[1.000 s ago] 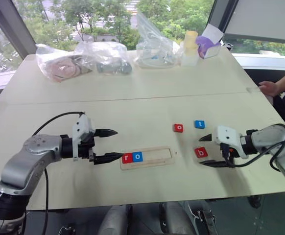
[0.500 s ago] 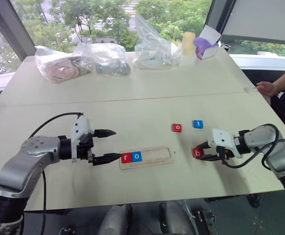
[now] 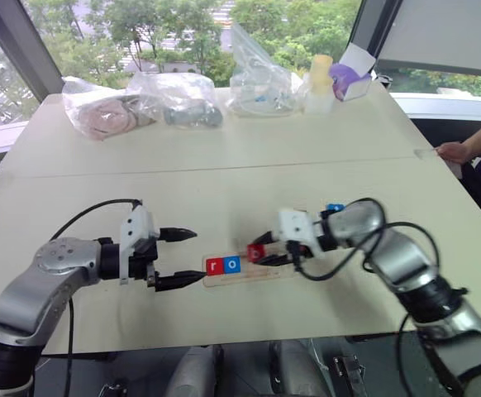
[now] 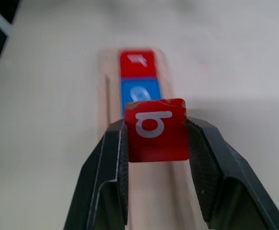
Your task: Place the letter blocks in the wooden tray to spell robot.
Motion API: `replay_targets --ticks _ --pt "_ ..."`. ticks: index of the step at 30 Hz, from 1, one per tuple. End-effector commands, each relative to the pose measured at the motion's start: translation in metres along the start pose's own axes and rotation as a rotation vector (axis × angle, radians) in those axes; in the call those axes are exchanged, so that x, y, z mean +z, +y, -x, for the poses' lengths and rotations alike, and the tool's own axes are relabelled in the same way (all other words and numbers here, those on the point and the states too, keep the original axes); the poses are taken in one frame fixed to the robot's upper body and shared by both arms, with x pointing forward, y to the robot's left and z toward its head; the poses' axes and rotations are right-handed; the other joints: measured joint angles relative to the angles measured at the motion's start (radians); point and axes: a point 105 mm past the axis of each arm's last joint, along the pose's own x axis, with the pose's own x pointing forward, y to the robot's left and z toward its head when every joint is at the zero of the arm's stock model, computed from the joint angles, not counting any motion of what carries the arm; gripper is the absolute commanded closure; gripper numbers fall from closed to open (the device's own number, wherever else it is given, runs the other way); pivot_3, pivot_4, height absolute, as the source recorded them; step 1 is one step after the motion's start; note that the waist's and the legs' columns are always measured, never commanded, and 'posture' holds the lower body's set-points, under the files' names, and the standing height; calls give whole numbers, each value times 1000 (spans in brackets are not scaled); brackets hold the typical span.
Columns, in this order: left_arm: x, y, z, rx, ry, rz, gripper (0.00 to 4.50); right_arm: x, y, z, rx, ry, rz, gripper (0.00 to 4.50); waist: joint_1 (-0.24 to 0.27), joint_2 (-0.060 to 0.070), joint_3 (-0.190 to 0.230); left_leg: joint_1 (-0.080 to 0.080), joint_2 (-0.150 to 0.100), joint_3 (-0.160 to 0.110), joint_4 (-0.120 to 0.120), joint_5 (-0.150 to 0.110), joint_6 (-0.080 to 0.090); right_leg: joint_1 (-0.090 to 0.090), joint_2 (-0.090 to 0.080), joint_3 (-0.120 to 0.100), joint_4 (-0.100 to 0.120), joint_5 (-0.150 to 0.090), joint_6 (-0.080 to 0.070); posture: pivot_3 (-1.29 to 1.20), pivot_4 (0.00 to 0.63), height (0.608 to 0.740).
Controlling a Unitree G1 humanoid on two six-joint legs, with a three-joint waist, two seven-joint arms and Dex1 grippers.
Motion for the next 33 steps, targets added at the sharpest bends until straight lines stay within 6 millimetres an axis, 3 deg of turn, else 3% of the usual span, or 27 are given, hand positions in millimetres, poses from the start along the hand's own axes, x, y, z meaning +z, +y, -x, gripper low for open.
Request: replay_targets --ticks 1,30,33 --pt "9 -1 3 8 -10 -52 0 4 -5 -8 -10 32 47 3356 0 0 0 0 0 0 0 0 0 0 0 0 0 0 0 0 150 740" --pt "10 1 1 53 -16 -57 0 -5 1 -12 47 82 34 3356 -3 0 0 0 0 0 -1 0 0 -1 1 -1 0 0 0 0 150 740" --pt "9 1 1 55 -16 -57 0 -5 3 -14 54 81 34 1876 -3 0 0 0 0 0 -1 0 0 -1 1 -1 0 0 0 0 150 740"
